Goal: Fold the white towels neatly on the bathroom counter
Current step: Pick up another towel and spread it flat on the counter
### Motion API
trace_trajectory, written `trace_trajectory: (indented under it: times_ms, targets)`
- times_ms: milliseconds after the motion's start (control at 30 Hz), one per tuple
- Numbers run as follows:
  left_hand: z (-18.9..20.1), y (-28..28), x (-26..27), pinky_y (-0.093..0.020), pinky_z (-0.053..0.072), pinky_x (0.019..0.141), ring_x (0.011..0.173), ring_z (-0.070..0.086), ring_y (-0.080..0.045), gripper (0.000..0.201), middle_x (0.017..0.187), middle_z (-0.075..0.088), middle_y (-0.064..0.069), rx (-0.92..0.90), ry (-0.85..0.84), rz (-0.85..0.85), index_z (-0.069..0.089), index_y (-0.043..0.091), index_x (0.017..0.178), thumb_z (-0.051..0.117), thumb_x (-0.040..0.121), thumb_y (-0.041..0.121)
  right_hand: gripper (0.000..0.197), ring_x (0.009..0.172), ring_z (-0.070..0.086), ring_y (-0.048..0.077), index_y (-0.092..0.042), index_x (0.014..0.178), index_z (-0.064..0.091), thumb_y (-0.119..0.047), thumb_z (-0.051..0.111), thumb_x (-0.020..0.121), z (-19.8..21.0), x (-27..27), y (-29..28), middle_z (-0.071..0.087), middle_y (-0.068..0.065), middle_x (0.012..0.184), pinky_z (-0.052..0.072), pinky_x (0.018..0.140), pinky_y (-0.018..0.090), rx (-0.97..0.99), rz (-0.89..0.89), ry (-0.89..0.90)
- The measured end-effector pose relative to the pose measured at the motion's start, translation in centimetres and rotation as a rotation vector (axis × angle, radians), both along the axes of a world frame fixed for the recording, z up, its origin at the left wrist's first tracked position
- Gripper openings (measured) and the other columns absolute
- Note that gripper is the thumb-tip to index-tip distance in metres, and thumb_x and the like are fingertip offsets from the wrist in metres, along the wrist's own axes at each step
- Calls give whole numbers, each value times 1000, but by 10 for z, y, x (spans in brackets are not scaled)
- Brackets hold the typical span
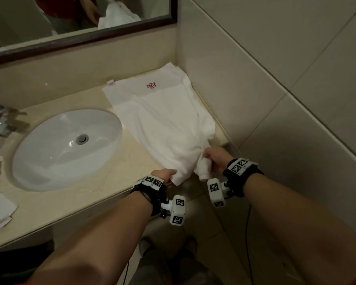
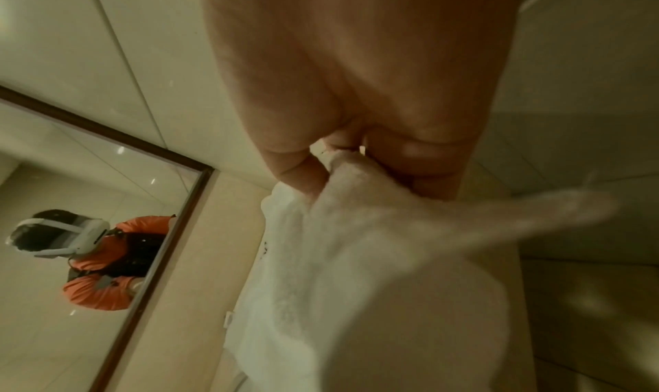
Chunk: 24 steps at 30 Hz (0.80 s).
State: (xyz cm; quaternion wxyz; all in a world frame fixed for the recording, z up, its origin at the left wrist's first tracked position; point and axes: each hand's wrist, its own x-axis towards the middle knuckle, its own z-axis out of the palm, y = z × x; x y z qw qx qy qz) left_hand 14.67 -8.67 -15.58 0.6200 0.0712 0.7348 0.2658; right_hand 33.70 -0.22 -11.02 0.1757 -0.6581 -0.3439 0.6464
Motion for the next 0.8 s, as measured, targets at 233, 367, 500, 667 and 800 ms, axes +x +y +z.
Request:
trace_trajectory:
  times_ms: [233,367,500,667,800]
  targets:
    - [40,-3,3,-50,54,87,88,67,-36,29,94,69,-19,78,-16,23,64,-1,96,75,81,21,10,64,46,23,-8,68,48,-7,51,77,62,8,-10,47,9,69,46,65,41,48,-39,-23]
    - [72,-11,-3,-37,46,62,62,55,-30,20,69,60,-18,116,2,67,59,-2,82,60,92,14,8,54,48,26,-5,75,49,-11,46,79,73,15,-10,46,10,62,41,52,28,-23,-36,-29]
    - [84,-25,-9,-24,38,48,47,52,-24,22,53,57,-14,131,-90,91,56,-2,71,43,89,0,24,60,43,19,-15,66,43,-12,43,89,73,22,-4,42,4,68,48,64,38,64,2,-111]
    - [89,-38,-17,-26,43,50,41,56,-21,26,56,60,-10,36,-33,77,59,3,78,38,94,6,21,85,53,26,-8,84,60,-10,45,98,62,30,4,56,8,86,45,83,31,82,290,-305]
    - [82,-41,-25,-24,43,45,44,54,-25,17,59,55,-16,-49,56,-64,55,-1,74,47,87,5,9,78,57,30,-4,74,50,-10,56,74,35,39,4,53,15,81,49,73,33,0,208,-337]
